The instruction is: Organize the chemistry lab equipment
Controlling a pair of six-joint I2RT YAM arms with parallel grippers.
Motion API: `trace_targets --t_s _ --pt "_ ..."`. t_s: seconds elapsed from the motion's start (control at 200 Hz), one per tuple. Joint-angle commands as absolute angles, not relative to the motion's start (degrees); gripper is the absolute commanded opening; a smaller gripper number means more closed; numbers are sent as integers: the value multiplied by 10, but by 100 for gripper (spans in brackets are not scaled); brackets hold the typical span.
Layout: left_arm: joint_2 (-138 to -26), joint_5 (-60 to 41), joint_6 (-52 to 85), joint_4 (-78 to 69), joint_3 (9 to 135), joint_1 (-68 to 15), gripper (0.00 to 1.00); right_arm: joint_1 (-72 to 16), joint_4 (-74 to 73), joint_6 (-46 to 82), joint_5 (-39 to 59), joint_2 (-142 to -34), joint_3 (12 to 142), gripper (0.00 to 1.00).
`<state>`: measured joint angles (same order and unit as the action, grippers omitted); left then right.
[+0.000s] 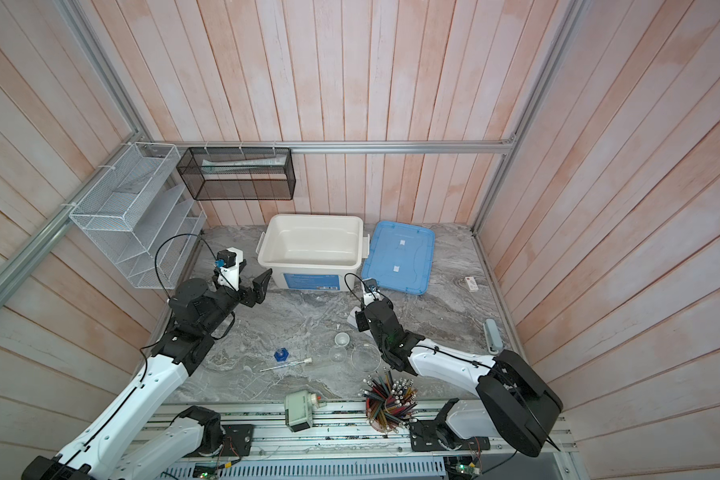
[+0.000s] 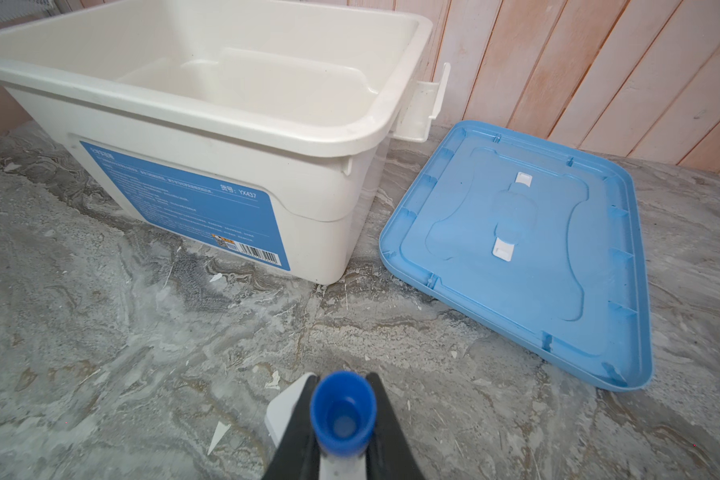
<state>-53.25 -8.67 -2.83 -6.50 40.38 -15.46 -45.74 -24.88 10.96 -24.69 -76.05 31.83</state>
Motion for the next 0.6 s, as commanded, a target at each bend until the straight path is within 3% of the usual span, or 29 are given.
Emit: trace_targets --t_s 0.0,0.16,0.595 --pt "-536 -88 -36 -76 396 -152 82 -460 -261 118 -259 -768 300 18" --pt "-537 -89 -35 -74 399 -152 82 -460 -258 121 -263 -763 296 22" --pt "-511 -129 -58 21 432 -152 80 -460 -154 82 -260 -663 364 46"
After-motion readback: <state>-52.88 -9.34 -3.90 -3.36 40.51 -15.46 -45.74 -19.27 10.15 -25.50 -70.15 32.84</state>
